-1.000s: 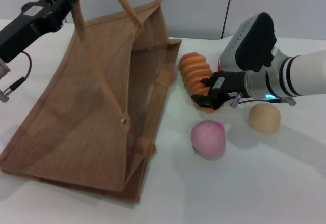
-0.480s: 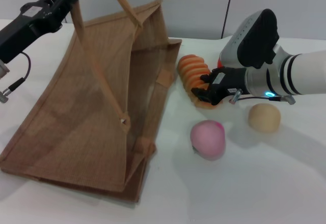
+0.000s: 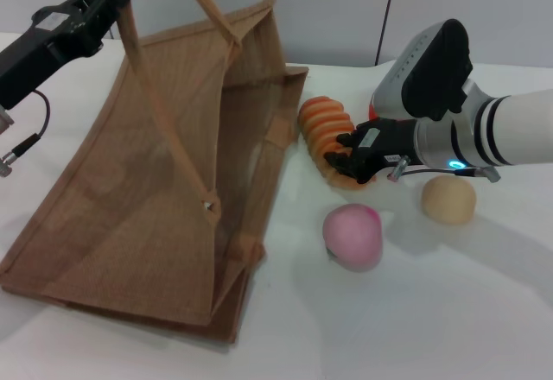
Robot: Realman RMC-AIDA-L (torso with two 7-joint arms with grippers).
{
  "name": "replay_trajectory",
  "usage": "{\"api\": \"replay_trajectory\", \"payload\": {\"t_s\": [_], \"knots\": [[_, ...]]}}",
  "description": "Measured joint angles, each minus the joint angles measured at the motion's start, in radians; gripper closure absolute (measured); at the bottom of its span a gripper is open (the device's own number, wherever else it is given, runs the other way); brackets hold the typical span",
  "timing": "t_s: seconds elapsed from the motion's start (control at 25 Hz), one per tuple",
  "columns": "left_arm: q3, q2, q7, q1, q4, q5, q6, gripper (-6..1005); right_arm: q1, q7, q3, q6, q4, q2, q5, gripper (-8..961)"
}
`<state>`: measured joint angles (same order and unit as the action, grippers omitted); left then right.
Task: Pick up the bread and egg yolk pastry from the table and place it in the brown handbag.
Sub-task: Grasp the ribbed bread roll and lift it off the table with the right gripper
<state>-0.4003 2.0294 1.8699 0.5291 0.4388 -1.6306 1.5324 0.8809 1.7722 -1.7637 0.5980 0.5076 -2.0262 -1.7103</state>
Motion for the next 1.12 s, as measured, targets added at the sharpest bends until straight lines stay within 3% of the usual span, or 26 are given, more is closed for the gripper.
{"api": "replay_trajectory", "payload": {"t_s": [0.76, 1.12], "knots": [[0.000, 0.000, 0.000, -0.002, 0.000, 0.000, 0.000, 883, -0.011, 0.010, 0.004, 0.003, 0.029, 0.001, 0.000, 747], [0.000, -0.001, 0.000, -0.003, 0.000, 0.000, 0.000, 883, -0.121, 0.010, 0.022, 0.003, 0.214, 0.009, 0.000, 797]]}}
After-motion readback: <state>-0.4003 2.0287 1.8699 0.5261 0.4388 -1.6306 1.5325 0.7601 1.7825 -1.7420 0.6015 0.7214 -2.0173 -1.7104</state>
